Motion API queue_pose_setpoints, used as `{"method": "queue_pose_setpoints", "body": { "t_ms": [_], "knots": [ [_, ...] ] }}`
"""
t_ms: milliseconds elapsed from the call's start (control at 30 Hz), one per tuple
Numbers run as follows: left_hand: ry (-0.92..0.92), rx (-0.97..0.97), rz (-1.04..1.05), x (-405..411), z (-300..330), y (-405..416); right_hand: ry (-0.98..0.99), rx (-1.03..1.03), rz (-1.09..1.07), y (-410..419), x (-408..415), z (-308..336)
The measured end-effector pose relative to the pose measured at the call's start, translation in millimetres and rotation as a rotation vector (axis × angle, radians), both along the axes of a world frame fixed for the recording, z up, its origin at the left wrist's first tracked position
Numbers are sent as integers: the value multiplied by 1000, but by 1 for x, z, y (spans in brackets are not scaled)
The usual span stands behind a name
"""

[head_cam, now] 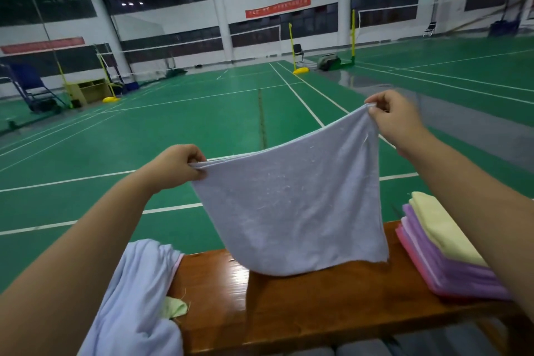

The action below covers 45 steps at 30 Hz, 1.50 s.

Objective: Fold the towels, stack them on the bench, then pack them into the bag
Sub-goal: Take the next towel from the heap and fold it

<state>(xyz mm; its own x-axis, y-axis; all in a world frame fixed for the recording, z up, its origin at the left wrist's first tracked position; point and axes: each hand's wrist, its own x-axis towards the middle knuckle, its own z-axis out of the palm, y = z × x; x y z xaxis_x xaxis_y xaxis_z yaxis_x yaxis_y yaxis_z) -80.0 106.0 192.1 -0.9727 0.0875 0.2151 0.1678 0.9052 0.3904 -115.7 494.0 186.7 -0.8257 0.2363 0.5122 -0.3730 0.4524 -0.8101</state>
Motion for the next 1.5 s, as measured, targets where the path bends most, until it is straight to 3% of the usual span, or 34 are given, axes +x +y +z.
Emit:
{"method": "queue_pose_setpoints", "body": {
  "t_ms": [333, 567, 667, 800, 933, 1067, 1200, 1400, 1500],
  "knots": [
    [-189, 321, -134, 14, -8, -8, -49, -24, -11, 10, 3, -14],
    [-16, 823, -81, 17, -28, -12, -96, -62, 66, 11, 11, -19],
    [-29, 1073, -81, 21, -31, -10, -131, -199, 162, 9, 20, -12],
    [9, 1250, -137, 29, -30, -17, -142, -417, 401, 13, 39, 2],
    [9, 1297, -85, 25, -32, -15, -174, -583, 474, 19, 40, 5],
    [-94, 1209, 134, 6, -57, -8, -456, -713, 364, 9, 21, -26],
    [-249, 1288, 263, 2, -99, 10, -614, -877, 235, -16, 18, -65],
    [-307, 1284, 198, 35, -133, 82, -623, -726, 226, -74, 47, -105],
    [-275, 1273, 213, 58, -144, 116, -575, -533, 231, -100, 73, -119]
  ]
}}
